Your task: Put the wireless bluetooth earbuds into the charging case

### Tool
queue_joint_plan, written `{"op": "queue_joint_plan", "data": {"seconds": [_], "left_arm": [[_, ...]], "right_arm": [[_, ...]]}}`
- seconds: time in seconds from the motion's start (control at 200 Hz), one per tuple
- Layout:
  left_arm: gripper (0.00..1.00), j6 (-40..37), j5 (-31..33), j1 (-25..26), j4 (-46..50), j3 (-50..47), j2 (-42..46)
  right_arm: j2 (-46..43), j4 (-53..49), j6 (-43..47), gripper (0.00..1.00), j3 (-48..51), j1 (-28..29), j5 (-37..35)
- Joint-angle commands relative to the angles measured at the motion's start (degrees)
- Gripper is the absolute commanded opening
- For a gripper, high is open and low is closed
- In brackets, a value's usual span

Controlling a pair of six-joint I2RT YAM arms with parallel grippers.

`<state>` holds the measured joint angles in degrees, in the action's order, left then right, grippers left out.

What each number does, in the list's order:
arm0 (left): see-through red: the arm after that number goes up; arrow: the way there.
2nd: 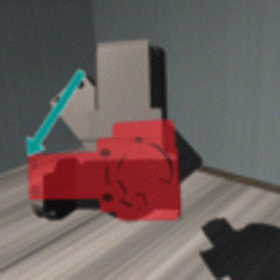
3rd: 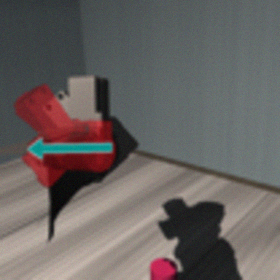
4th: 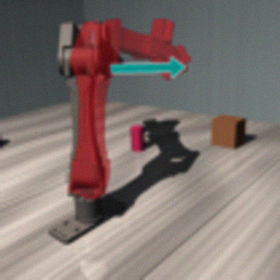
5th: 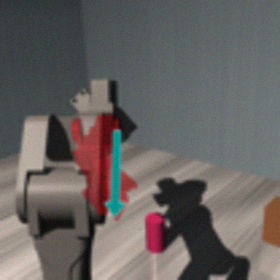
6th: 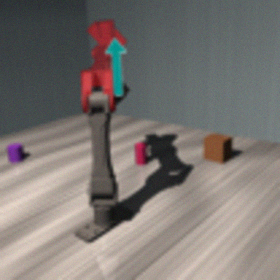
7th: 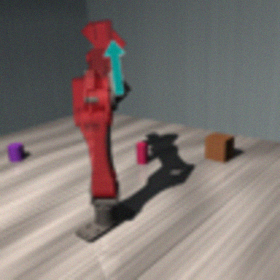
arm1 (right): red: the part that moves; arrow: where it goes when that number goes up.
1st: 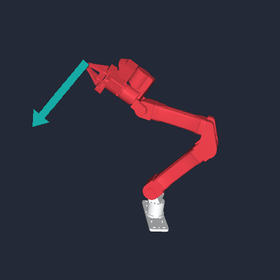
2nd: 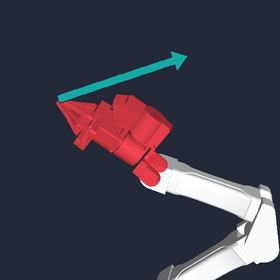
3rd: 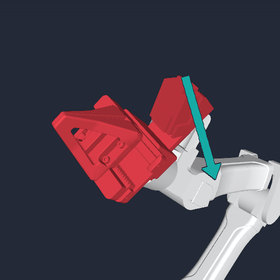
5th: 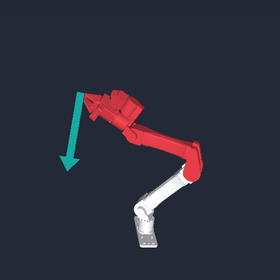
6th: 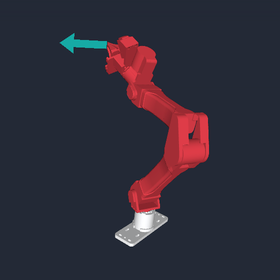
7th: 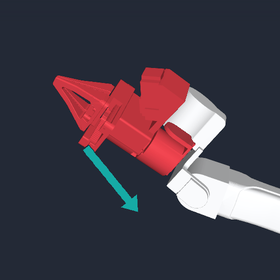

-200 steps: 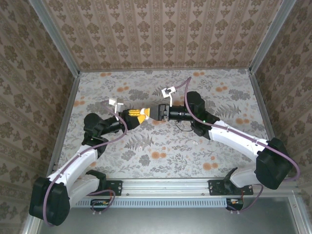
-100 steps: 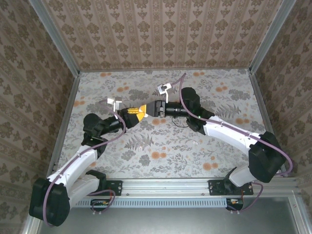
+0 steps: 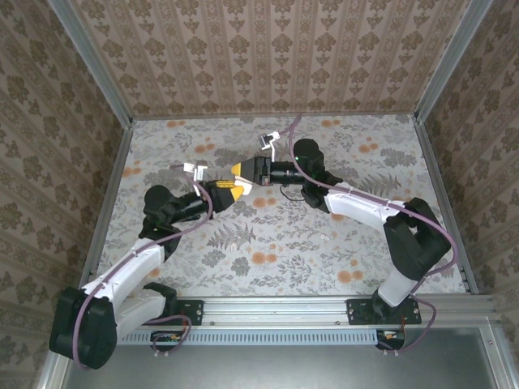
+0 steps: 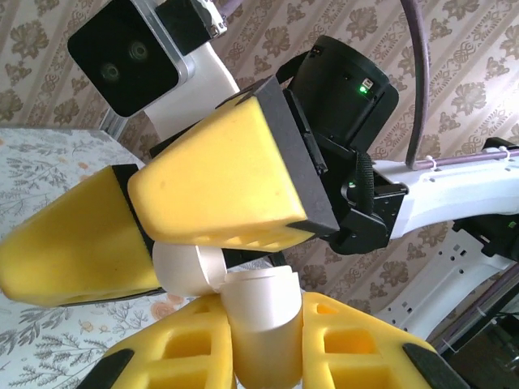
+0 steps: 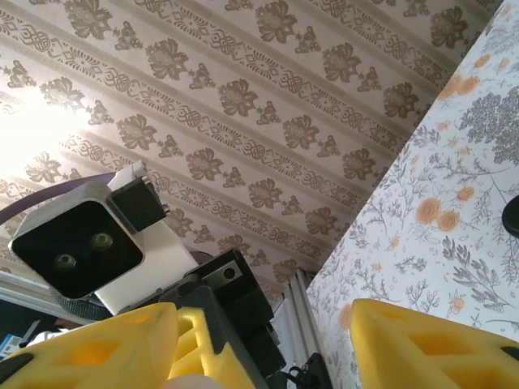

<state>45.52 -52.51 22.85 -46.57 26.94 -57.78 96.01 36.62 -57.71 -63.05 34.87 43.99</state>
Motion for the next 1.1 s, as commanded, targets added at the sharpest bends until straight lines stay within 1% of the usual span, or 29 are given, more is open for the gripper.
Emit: {"op": "queue_joint_plan", "data": {"seconds": [0.0, 0.31, 0.505, 0.575, 0.71, 0.775, 1.095], "left_arm": [[0.00, 0.4, -5.5, 1.2, -10.5, 3.5, 2.0], [0.00, 0.2, -5.0, 1.2, -10.9, 3.2, 2.5], [0.00, -1.3, -4.0, 0.6, -9.2, 1.8, 2.5], [0.00, -1.6, -3.3, 0.0, -9.0, 0.9, 2.4], [0.00, -1.9, -2.6, -0.7, -8.6, -0.2, 2.6], [0.00, -1.9, -2.3, -0.9, -8.3, -0.7, 2.8], [0.00, -3.1, -1.3, -1.7, -5.7, -2.0, 3.8]], "right_arm": [[3.2, -1.5, -2.2, 0.58, -0.2, -1.4, -2.9], [3.4, -1.0, -3.0, 0.57, 0.5, -1.5, -2.5], [2.8, 0.3, -5.7, 0.57, -0.2, -1.7, -2.1], [1.9, -1.8, -4.6, 0.57, -1.5, -1.6, -1.9], [-0.6, -11.6, 1.8, 0.58, -4.3, -0.6, -2.5], [-1.6, -14.6, 3.8, 0.58, -5.6, -0.1, -2.8], [-2.7, -20.0, 6.5, 0.59, -9.2, 0.7, -3.4]]}}
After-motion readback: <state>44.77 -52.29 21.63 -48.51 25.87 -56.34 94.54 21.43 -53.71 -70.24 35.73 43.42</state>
